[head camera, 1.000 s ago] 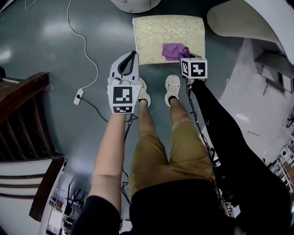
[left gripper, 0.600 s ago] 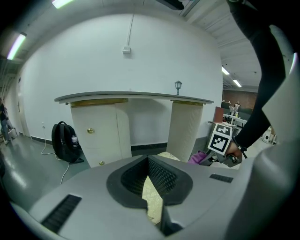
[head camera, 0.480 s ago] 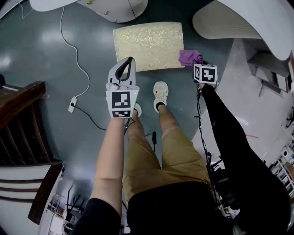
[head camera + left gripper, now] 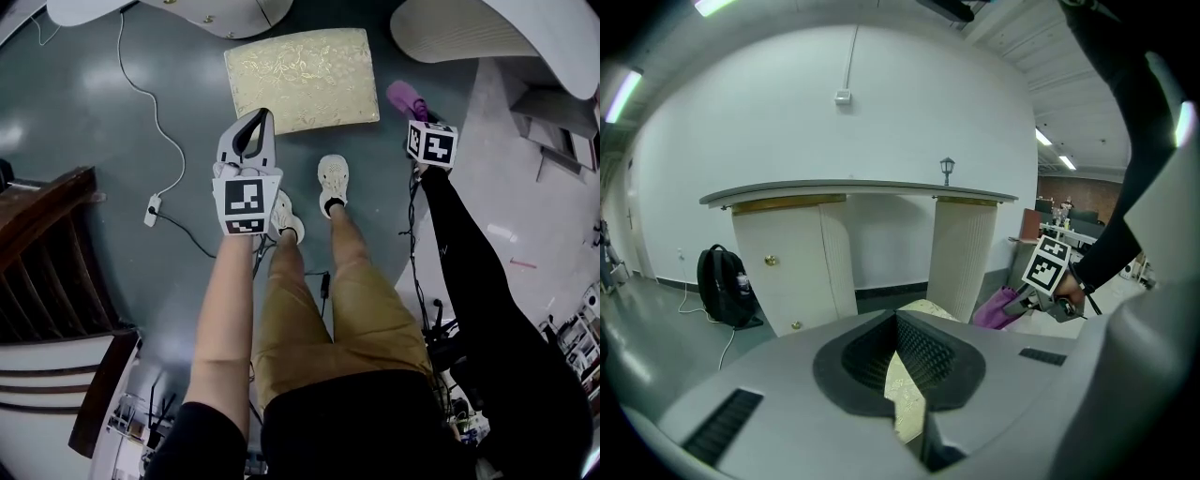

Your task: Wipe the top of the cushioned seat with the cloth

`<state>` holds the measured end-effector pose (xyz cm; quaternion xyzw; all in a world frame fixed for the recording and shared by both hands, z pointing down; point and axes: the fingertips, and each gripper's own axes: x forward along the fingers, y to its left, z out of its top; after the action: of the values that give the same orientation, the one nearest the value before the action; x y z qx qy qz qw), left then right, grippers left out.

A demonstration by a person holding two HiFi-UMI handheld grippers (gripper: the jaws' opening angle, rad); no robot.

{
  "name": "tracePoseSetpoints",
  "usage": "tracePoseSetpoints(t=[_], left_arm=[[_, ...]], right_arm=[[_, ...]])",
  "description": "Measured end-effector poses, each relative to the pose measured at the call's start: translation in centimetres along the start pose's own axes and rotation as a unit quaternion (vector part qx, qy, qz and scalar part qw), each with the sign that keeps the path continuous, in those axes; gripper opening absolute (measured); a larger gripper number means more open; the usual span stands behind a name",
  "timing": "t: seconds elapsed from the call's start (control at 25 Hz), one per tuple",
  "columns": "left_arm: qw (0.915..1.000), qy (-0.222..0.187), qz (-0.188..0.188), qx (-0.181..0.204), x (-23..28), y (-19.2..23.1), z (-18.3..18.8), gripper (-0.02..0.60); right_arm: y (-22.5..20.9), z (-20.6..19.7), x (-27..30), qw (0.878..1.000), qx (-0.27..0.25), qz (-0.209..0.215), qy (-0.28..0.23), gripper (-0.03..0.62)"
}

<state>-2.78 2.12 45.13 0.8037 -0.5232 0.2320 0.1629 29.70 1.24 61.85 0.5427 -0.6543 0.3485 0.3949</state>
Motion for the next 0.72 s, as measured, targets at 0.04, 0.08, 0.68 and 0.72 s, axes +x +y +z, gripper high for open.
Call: tracePoseSetpoints(t=[0.04,0.08,0.68,0.72], left_arm=[[1.0,-0.002,0.002,-0.001,-0.3,0.3,-0.1,0.008],[1.0,-0.003,0.003,-0.003,-0.7,0.6,-0.1,0.008],[0.9998,-0.004,0.018,-0.008,-8.5,6.3,-3.5,0.008],[0.9998,-0.004,0.02,-0.008,-9.0,6.7,-3.7,0.008]], right_arm=[[0.6,0.1,-0.2,1.0,-0.001,0.003,-0.006,0.089],[1.2,0.3,-0.5,1.0,-0.004,0.006,-0.011,0.089],[27.6,1.1,-4.2,0.971,-0.061,0.214,-0.088,0.089],[30.2,0.8,-4.5,0.964,-0.059,0.244,-0.081,0.089]])
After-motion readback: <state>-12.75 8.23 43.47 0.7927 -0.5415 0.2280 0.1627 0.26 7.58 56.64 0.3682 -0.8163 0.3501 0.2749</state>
